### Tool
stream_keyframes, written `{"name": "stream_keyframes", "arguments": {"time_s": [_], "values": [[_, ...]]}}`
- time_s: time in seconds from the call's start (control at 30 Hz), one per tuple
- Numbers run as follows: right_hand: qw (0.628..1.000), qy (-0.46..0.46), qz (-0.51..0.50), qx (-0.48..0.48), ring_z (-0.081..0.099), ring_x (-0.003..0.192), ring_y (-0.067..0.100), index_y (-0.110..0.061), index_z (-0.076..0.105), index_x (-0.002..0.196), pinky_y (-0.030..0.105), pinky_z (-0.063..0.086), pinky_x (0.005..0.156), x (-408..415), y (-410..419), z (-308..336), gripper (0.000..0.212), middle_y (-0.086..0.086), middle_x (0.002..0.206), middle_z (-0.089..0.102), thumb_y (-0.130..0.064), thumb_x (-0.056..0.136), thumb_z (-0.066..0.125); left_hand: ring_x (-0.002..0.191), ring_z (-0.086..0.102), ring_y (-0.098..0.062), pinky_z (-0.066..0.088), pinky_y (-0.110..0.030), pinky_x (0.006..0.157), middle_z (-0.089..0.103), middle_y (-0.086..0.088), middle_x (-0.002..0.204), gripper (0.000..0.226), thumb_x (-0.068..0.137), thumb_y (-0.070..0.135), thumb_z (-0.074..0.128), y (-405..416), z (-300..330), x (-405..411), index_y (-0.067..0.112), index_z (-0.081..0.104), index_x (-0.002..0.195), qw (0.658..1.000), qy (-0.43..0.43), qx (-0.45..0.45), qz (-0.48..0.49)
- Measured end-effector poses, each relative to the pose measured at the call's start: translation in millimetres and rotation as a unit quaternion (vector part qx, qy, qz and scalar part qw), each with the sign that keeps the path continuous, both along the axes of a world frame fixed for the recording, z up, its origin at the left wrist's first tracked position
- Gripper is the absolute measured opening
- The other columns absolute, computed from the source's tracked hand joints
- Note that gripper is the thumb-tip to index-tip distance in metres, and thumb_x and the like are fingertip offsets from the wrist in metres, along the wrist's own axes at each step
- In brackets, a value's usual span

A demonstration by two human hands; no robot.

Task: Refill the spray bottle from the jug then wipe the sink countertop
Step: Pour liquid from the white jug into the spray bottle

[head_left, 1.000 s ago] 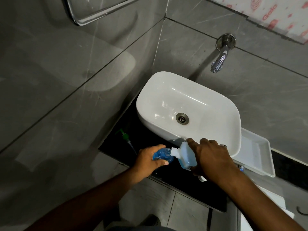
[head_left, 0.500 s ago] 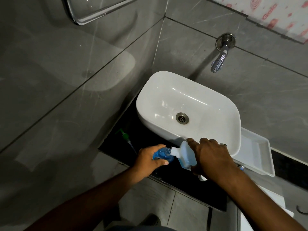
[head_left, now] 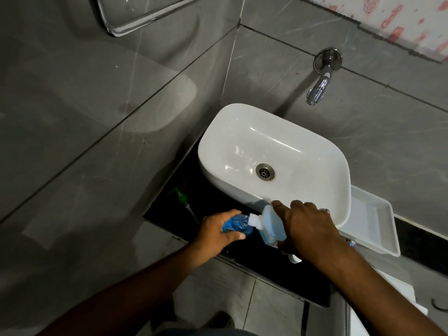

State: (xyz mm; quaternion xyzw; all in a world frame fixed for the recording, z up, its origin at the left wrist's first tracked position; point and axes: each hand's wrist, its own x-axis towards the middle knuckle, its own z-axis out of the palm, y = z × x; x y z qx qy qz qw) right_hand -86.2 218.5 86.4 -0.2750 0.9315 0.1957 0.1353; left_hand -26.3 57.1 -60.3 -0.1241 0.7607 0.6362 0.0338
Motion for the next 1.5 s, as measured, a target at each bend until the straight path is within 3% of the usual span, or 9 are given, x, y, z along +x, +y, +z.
{"name": "stream_keyframes", "arguments": {"time_s": [0.87, 1.0, 1.13, 1.27, 1.33, 1.43, 1.5], "values": [[1.0, -0.002, -0.003, -0.008, 0.051, 0.111, 0.029, -0.026, 0.018, 0.147, 0.044, 0.044, 0.091, 2, 3, -2, 0.093, 0.007, 0.121, 0.052, -0.044, 0.073, 0.072, 0.103, 0.066, -0.011, 0.054, -0.026, 0.091, 0.068, -0.002, 0.116, 0.062, 0.07, 0.01, 0.08, 1, -14, -1, 0.019, 0.056, 0.127, 1.0, 0.007, 0.007, -0.005], [0.999, -0.014, -0.019, -0.03, 0.052, 0.109, 0.028, -0.028, 0.019, 0.146, 0.042, 0.044, 0.089, 2, 7, -7, 0.094, 0.006, 0.118, 0.052, -0.042, 0.07, 0.073, 0.101, 0.067, -0.011, 0.055, -0.026, 0.089, 0.07, 0.0, 0.111, 0.059, 0.069, 0.01, 0.081, 1, -14, -1, 0.031, 0.059, 0.12, 1.0, 0.012, 0.012, -0.001], [0.99, -0.041, -0.044, -0.125, 0.055, 0.104, 0.027, -0.029, 0.027, 0.143, 0.039, 0.047, 0.084, 4, 20, -19, 0.09, 0.005, 0.114, 0.056, -0.036, 0.066, 0.075, 0.1, 0.067, -0.012, 0.054, -0.027, 0.089, 0.07, 0.001, 0.11, 0.058, 0.068, 0.013, 0.081, 0, -12, -1, 0.044, 0.058, 0.112, 1.0, 0.018, 0.01, -0.003], [0.957, -0.108, -0.077, -0.258, 0.057, 0.109, 0.024, -0.027, 0.038, 0.138, 0.037, 0.05, 0.09, 7, 38, -39, 0.084, 0.004, 0.12, 0.06, -0.035, 0.065, 0.08, 0.099, 0.068, -0.012, 0.056, -0.023, 0.082, 0.07, 0.001, 0.108, 0.058, 0.069, 0.014, 0.08, -2, -10, -2, 0.056, 0.056, 0.103, 1.0, 0.023, -0.005, -0.02], [0.918, -0.151, -0.113, -0.348, 0.056, 0.11, 0.018, -0.031, 0.042, 0.134, 0.028, 0.048, 0.091, 10, 49, -51, 0.079, -0.004, 0.121, 0.06, -0.033, 0.065, 0.082, 0.1, 0.067, -0.013, 0.056, -0.027, 0.085, 0.07, 0.001, 0.109, 0.053, 0.07, 0.016, 0.08, -3, -12, -2, 0.047, 0.059, 0.107, 0.999, 0.027, -0.018, -0.028], [0.843, -0.182, -0.174, -0.475, 0.055, 0.108, -0.001, -0.046, 0.043, 0.123, 0.004, 0.042, 0.079, 19, 72, -66, 0.075, -0.025, 0.115, 0.056, -0.034, 0.063, 0.086, 0.101, 0.066, -0.013, 0.054, -0.027, 0.089, 0.069, 0.0, 0.11, 0.052, 0.07, 0.014, 0.08, -3, -14, -3, 0.029, 0.061, 0.116, 0.998, 0.026, -0.036, -0.034], [0.795, -0.184, -0.226, -0.532, 0.054, 0.11, -0.006, -0.046, 0.045, 0.124, 0.008, 0.045, 0.084, 25, 94, -77, 0.076, -0.025, 0.118, 0.058, -0.037, 0.062, 0.087, 0.099, 0.066, -0.009, 0.053, -0.022, 0.088, 0.07, 0.001, 0.109, 0.051, 0.07, 0.014, 0.08, -3, -15, -4, 0.026, 0.062, 0.116, 0.998, 0.02, -0.053, -0.033]]}}
